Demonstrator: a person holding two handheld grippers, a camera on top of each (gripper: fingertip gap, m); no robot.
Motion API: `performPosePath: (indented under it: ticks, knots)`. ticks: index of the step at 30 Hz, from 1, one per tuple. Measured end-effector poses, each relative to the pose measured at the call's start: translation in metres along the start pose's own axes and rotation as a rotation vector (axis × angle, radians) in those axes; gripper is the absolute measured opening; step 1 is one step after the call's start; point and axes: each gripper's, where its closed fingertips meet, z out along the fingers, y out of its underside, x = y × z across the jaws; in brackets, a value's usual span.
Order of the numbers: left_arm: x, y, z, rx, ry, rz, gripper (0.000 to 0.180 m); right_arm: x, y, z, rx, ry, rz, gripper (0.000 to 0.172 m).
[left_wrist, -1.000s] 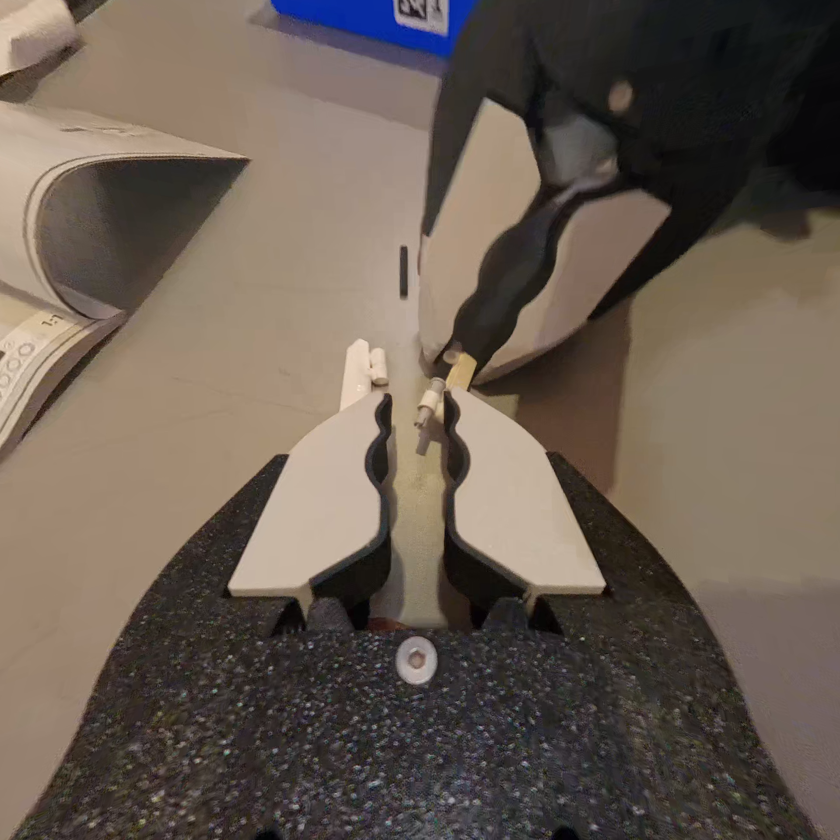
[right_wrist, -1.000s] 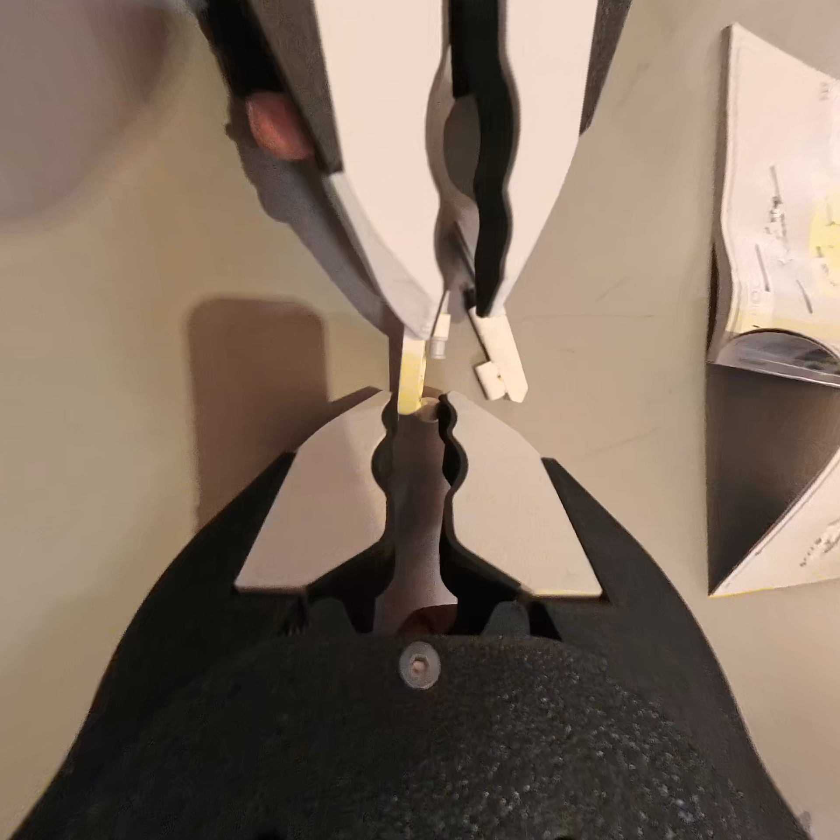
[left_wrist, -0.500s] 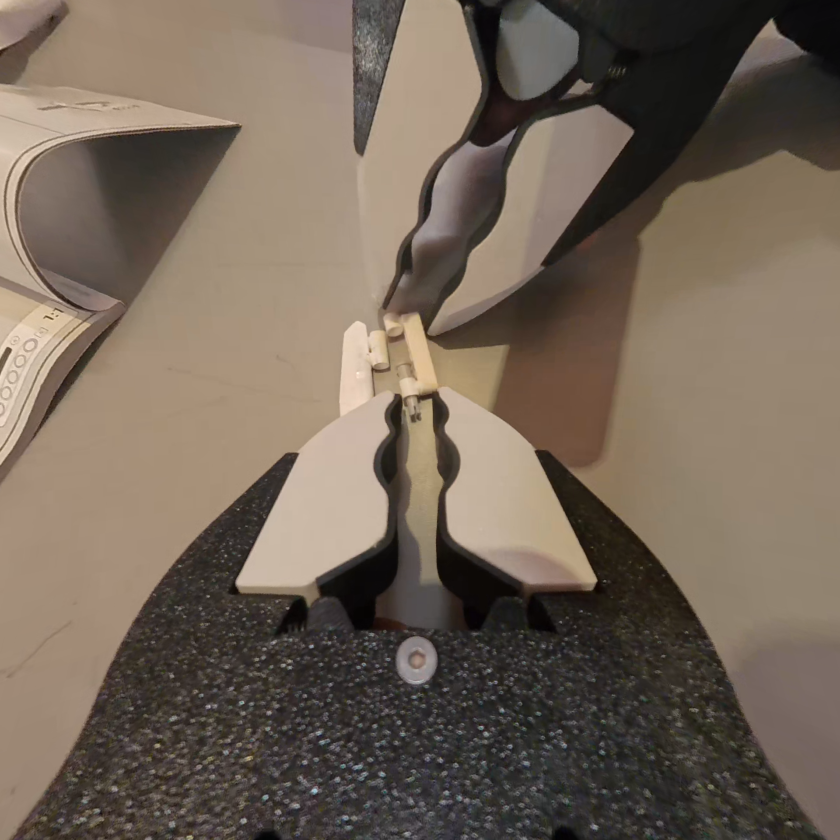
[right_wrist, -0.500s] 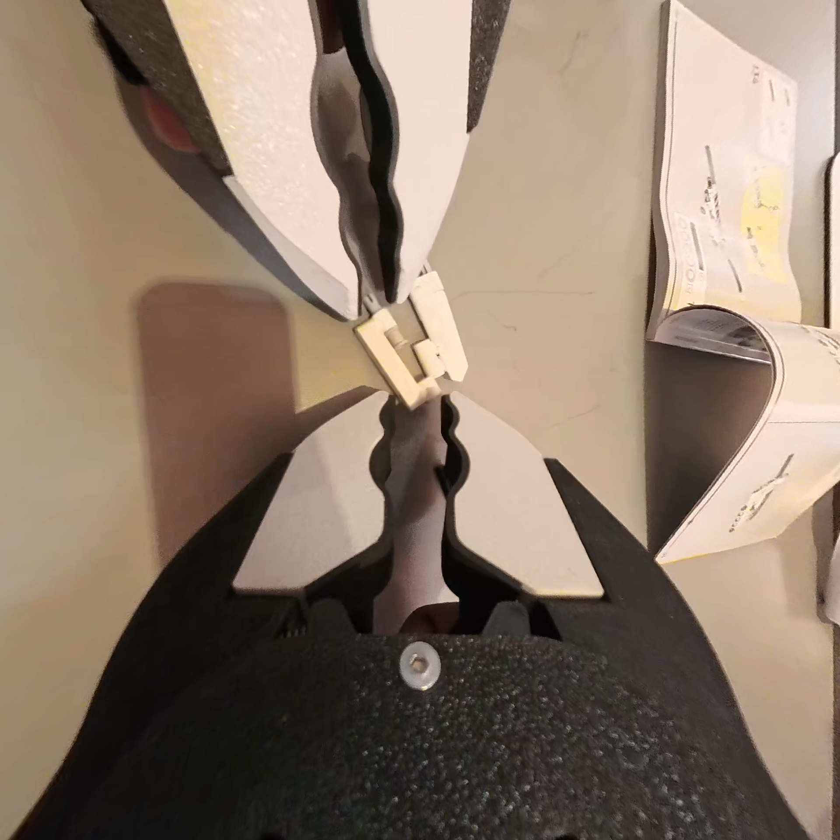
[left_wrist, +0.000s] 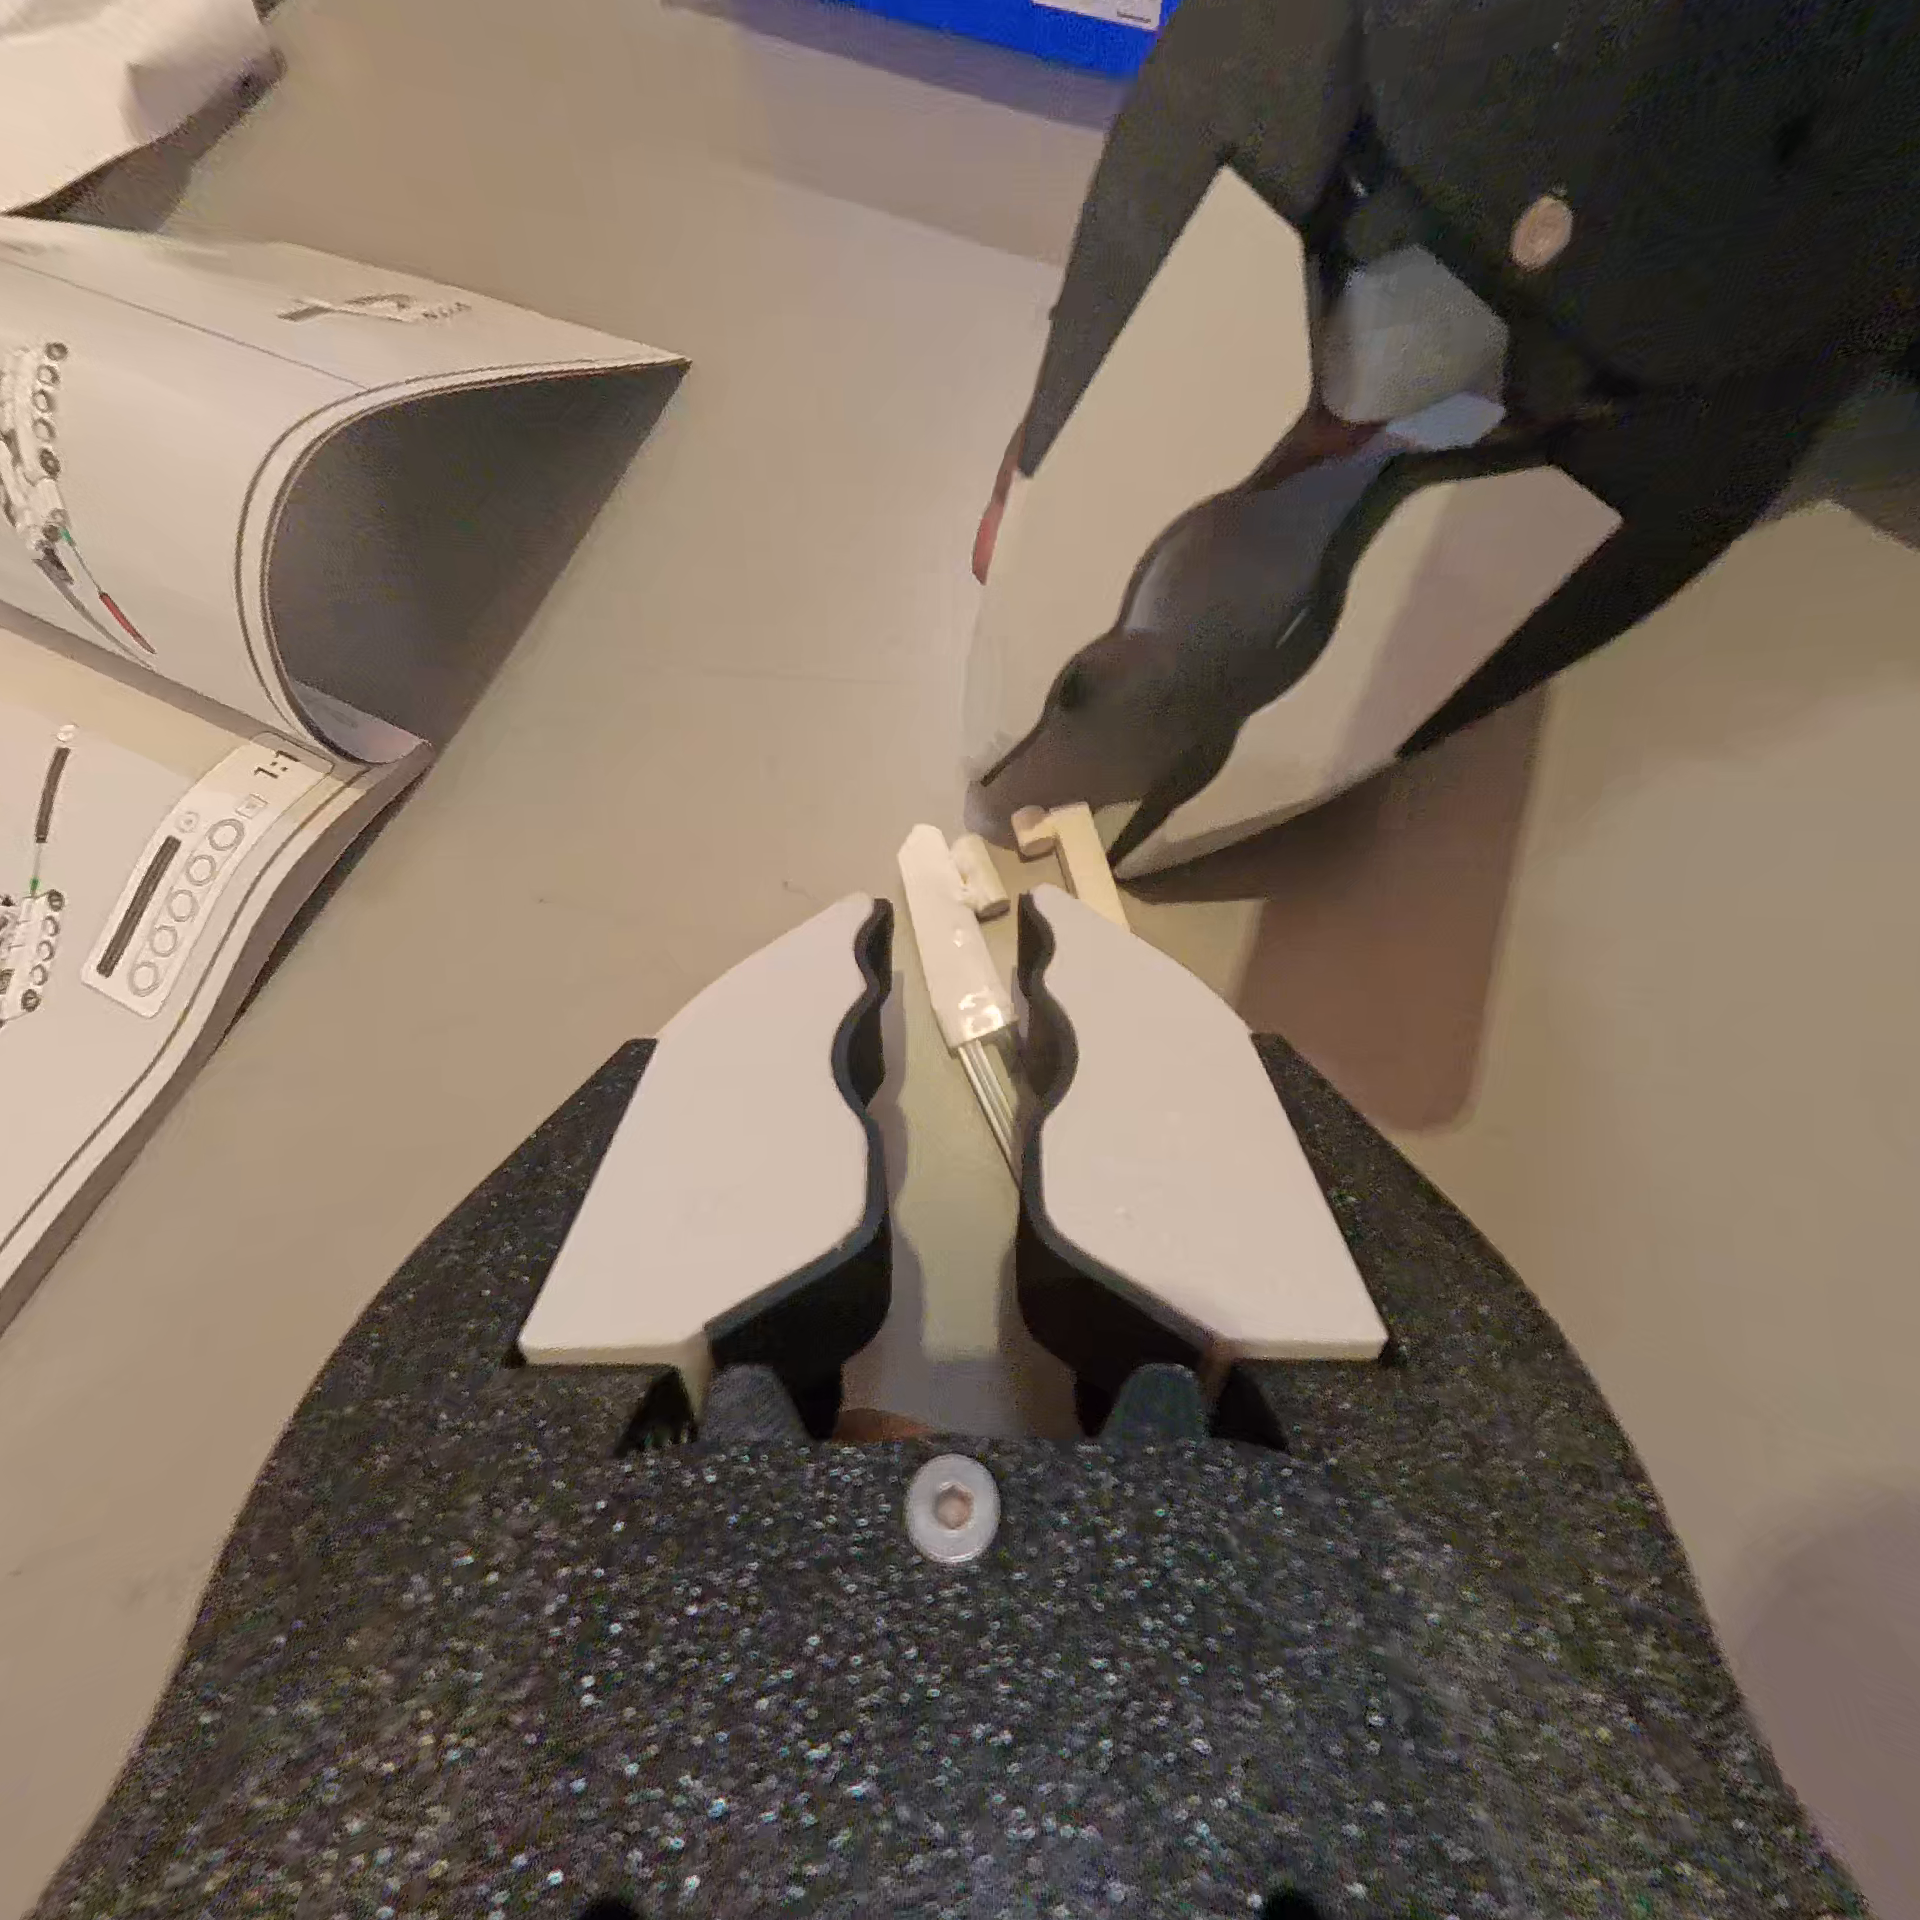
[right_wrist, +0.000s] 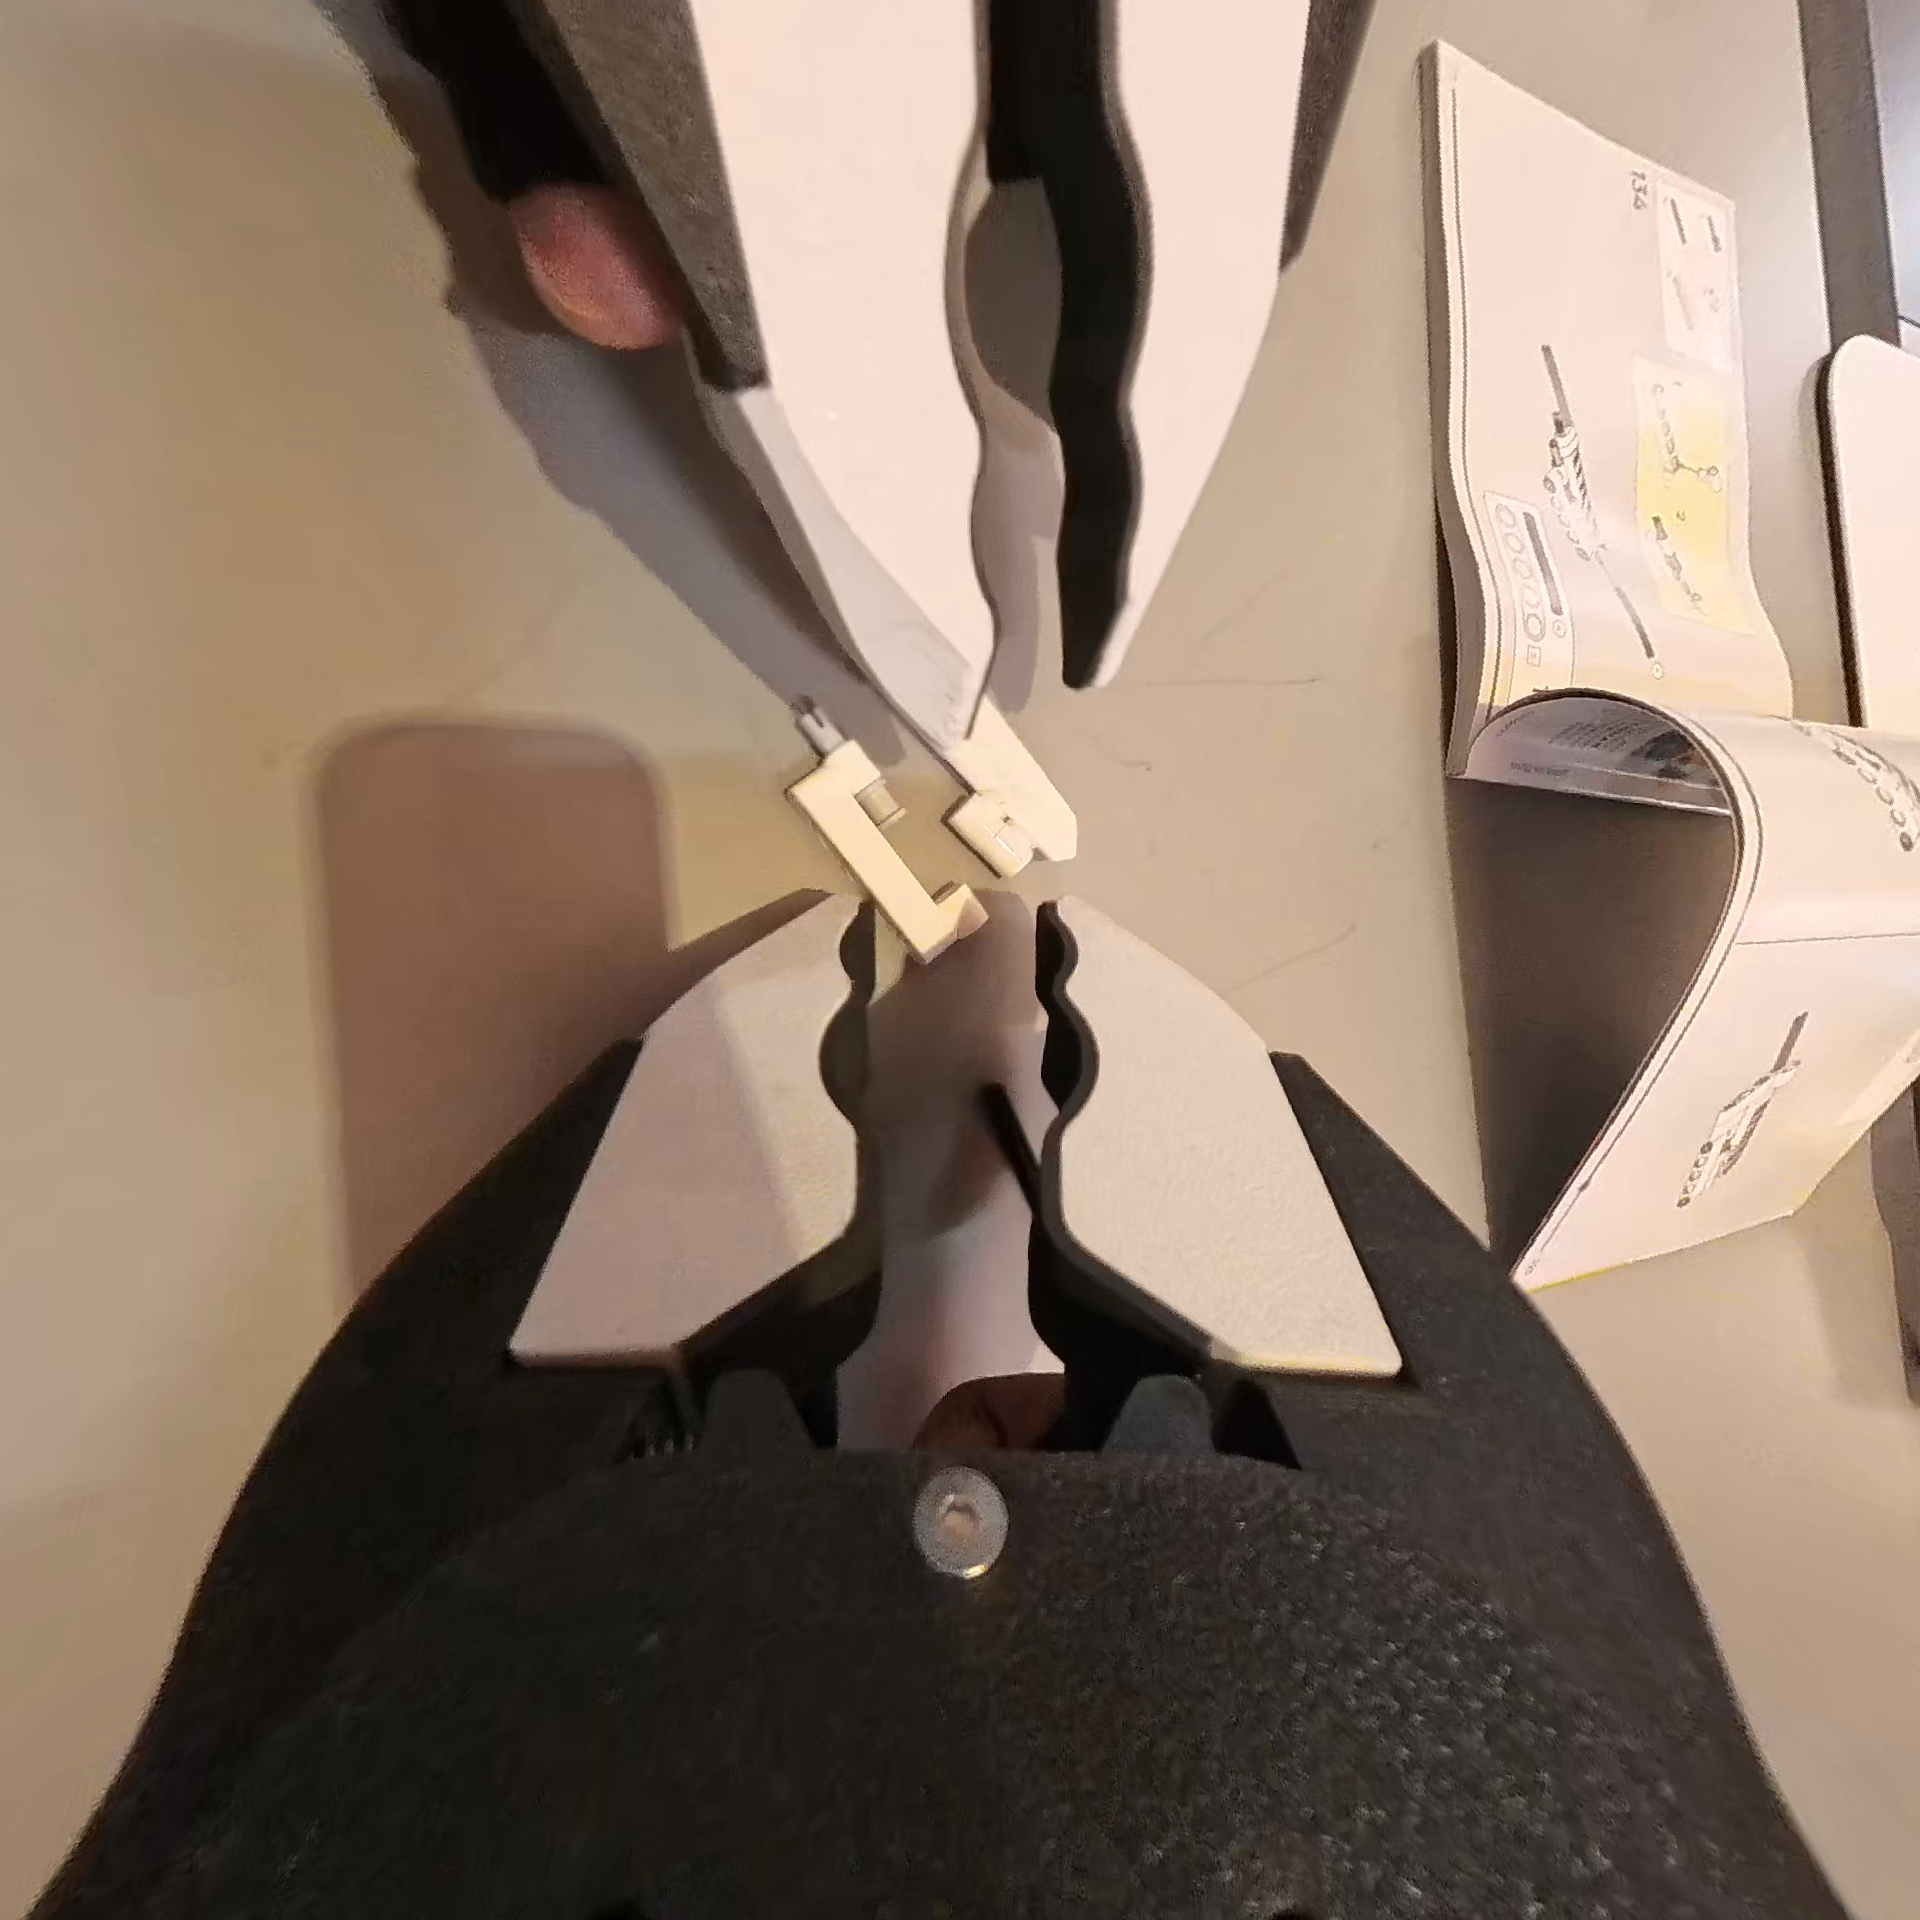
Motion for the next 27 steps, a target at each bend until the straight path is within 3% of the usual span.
performPosePath:
  ticks: [6, 12, 27]
  knots:
    - [-0.014, 0.005, 0.014, -0.085, -0.007, -0.064, 0.001, 0.007, 0.000, 0.003, -0.001, 0.040, 0.026, 0.030]
    - [-0.008, 0.009, 0.017, -0.086, 0.080, -0.106, 0.000, 0.001, -0.002, 0.001, 0.017, 0.033, 0.020, 0.029]
    - [-0.006, 0.018, 0.015, -0.113, 0.086, -0.028, 0.000, 0.000, 0.003, -0.001, 0.003, 0.019, 0.061, 0.027]
